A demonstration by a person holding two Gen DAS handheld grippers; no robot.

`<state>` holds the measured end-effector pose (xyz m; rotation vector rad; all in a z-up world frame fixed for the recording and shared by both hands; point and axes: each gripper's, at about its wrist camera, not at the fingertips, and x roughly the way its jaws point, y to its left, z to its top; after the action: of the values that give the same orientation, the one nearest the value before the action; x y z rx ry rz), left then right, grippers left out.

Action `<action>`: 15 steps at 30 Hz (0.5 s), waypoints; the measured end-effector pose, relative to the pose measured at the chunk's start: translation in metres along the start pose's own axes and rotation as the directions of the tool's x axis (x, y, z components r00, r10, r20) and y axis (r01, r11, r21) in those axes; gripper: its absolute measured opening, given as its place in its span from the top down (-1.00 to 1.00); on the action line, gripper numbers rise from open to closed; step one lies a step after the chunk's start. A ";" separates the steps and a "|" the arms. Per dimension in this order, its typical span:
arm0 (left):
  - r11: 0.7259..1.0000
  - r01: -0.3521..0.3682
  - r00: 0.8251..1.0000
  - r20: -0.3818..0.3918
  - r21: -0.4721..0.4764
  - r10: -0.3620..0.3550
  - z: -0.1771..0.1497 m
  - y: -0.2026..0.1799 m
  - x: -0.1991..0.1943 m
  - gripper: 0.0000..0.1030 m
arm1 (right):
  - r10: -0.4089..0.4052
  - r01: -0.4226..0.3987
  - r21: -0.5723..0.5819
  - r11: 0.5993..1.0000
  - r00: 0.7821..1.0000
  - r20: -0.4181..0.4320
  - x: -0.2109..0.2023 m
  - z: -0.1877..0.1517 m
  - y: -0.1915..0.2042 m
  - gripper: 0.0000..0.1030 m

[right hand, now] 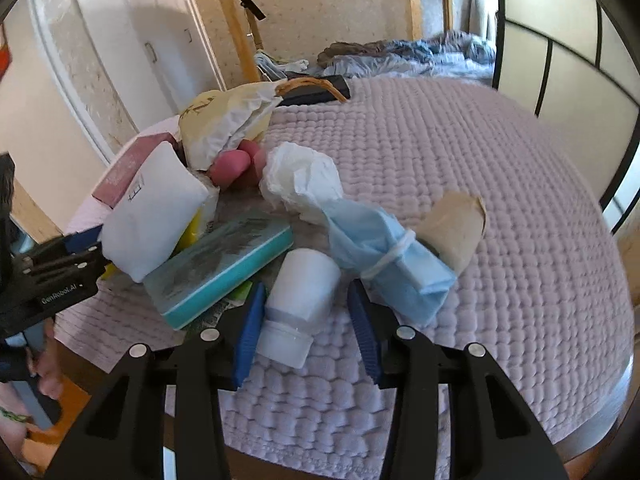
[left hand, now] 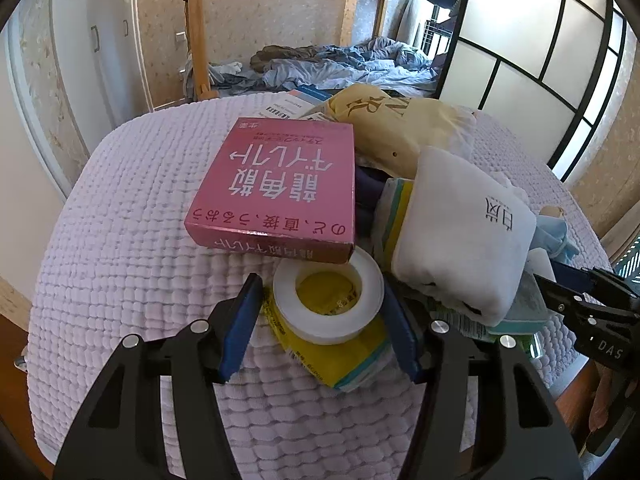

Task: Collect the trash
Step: 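Grasp the white tape roll with the left tool while the right tool grasps the white bottle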

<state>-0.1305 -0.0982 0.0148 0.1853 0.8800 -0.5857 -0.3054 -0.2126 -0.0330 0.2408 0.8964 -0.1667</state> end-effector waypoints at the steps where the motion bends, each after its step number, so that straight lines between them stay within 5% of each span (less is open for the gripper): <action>1: 1.000 -0.002 1.000 0.000 0.001 0.002 0.001 0.000 0.001 -0.17 | -0.008 0.008 -0.002 1.000 1.000 -0.001 0.001 0.001 0.001 0.18; 5: 0.999 -0.026 1.000 0.010 0.028 0.025 -0.001 -0.004 0.001 -0.16 | -0.059 0.059 -0.058 0.997 0.998 0.001 0.008 -0.001 0.008 0.18; 7: 0.999 -0.032 0.999 0.013 0.041 0.031 -0.003 -0.006 0.001 -0.11 | -0.031 0.030 -0.048 0.998 0.999 -0.010 0.012 -0.005 0.007 0.38; 15: 1.000 -0.026 0.999 0.024 0.015 0.025 -0.009 -0.002 -0.009 -0.01 | 0.006 -0.006 -0.017 1.000 1.000 -0.001 0.006 -0.004 -0.001 0.39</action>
<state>-0.1419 -0.0931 0.0159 0.2026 0.8490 -0.5700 -0.3051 -0.2123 -0.0407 0.2276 0.8975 -0.1534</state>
